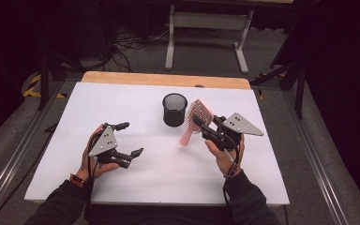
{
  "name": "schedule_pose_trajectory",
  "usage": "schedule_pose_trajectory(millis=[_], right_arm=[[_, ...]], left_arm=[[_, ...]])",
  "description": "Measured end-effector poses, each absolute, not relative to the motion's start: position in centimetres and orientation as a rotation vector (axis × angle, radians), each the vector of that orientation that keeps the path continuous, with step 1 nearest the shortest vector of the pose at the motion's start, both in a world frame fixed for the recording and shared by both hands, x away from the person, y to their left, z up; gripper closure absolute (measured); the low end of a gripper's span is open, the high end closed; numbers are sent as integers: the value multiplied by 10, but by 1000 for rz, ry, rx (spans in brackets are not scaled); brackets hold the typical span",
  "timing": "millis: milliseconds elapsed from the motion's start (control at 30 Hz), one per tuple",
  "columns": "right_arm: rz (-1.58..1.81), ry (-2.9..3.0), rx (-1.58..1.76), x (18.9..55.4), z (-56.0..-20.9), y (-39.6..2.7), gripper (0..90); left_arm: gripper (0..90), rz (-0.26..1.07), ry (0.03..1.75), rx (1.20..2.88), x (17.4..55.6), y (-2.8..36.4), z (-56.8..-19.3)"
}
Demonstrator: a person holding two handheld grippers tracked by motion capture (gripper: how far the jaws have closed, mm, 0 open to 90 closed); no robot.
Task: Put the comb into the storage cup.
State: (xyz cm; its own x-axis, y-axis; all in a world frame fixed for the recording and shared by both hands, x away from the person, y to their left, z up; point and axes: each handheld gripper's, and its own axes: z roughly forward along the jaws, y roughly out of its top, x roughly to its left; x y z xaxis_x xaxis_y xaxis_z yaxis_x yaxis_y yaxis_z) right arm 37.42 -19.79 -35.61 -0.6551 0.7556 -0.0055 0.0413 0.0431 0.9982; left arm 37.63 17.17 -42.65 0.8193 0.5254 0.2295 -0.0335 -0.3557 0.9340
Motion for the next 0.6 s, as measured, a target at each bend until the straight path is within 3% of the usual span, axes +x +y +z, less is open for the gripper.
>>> schedule_pose_trajectory(millis=[600], right_arm=[[1682, 1736, 785, 372, -344, -204, 631]], left_arm=[[49, 588, 436, 1860, 358, 205, -444]])
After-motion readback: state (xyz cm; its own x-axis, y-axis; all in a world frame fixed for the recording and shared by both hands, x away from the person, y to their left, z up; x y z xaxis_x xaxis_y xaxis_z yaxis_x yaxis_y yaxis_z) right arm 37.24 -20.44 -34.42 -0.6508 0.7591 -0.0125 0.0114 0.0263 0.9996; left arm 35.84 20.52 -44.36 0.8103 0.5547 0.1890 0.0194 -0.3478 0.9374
